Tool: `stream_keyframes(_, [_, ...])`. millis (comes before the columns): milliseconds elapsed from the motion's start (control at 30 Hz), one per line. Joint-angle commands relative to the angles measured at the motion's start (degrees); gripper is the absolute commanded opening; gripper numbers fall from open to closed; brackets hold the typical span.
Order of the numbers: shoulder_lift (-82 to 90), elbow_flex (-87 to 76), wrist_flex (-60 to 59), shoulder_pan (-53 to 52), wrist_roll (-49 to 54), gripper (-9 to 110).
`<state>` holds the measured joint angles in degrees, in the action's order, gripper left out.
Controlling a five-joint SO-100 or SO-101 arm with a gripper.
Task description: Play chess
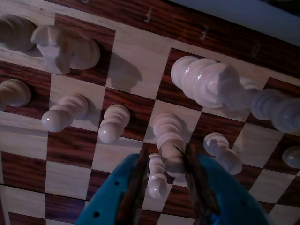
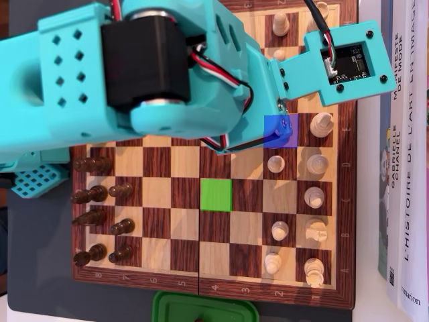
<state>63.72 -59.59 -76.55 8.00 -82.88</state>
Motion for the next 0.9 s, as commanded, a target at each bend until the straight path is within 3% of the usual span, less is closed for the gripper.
stream_keyframes(0, [0.35, 0.88, 0.35, -0.70, 0.26, 13])
stream_keyframes(867, [0.26, -0.97, 0.97, -1.41, 0.26, 13])
